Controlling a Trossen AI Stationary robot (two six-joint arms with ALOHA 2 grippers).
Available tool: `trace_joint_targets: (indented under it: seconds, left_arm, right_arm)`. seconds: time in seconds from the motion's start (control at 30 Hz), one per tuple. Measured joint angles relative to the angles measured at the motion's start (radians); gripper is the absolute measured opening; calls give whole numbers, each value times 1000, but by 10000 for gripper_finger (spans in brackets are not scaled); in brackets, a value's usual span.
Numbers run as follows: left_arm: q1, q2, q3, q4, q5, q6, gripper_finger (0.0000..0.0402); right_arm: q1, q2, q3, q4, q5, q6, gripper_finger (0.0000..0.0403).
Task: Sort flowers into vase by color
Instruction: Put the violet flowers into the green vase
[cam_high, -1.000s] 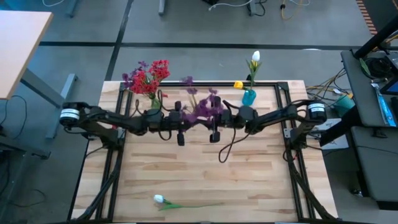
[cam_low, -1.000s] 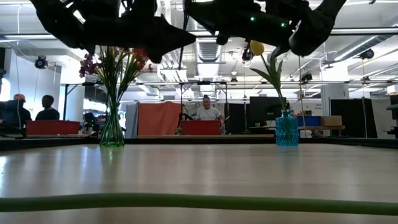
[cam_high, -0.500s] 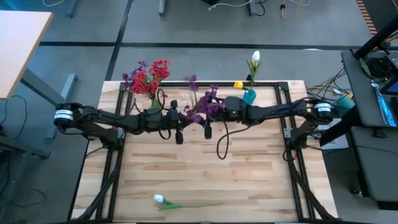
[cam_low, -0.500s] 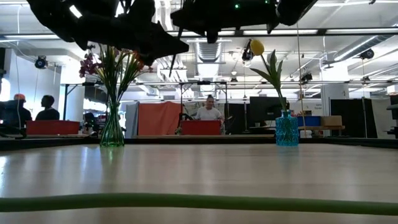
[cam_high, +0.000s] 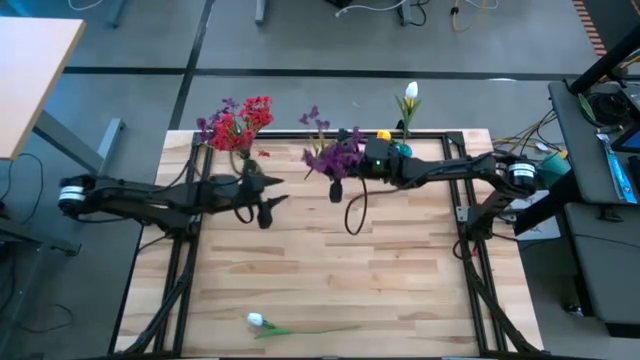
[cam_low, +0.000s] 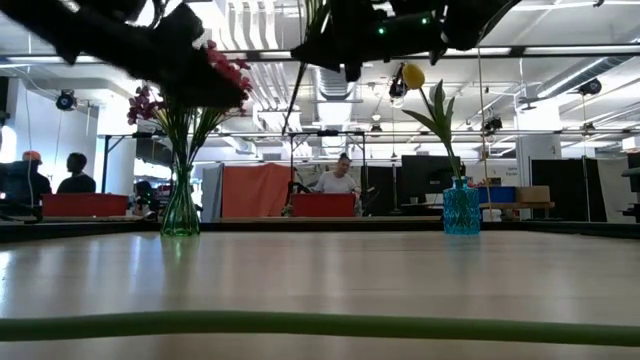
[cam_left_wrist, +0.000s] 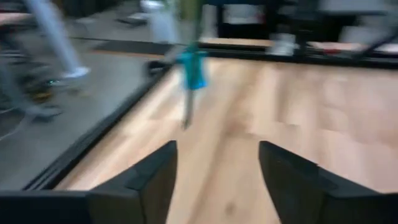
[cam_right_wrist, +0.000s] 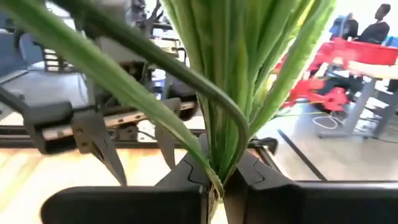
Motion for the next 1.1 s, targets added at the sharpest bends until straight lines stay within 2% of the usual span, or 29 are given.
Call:
trace_joint_targets:
  seconds: [0.1, 0.23, 0.33, 0.43, 0.53, 0.63, 0.77, 0.97, 1.1]
  left_arm:
    - [-2, -67, -132, 108, -127, -48, 239]
    - [-3, -106, -287, 264, -245, -138, 252]
    - [-6, -104, -393, 393, -283, -258, 253]
    - [-15, -101, -457, 412, -303, -347, 254]
    - [-15, -104, -450, 359, -369, -364, 254]
    - [-15, -98, -421, 332, -442, -316, 254]
    - [-13, -91, -387, 189, -618, -405, 256]
    - [9, -80, -356, 95, -740, -430, 285]
    - [48, -81, -351, 106, -729, -382, 309]
  right_arm:
    - [-42, 6, 0, 4, -30, 14, 11]
    - [-68, 20, 0, 28, -75, 40, 10]
    - [-70, 25, 1, 39, -83, 38, 10]
    - [-70, 26, 1, 34, -83, 32, 10]
    - [-70, 26, 1, 36, -83, 26, 9]
    - [-70, 26, 1, 35, -83, 14, 9]
    - [-70, 26, 1, 34, -83, 9, 9]
    - [-70, 26, 1, 33, -83, -14, 9]
    - [-70, 26, 2, 34, -83, -23, 9]
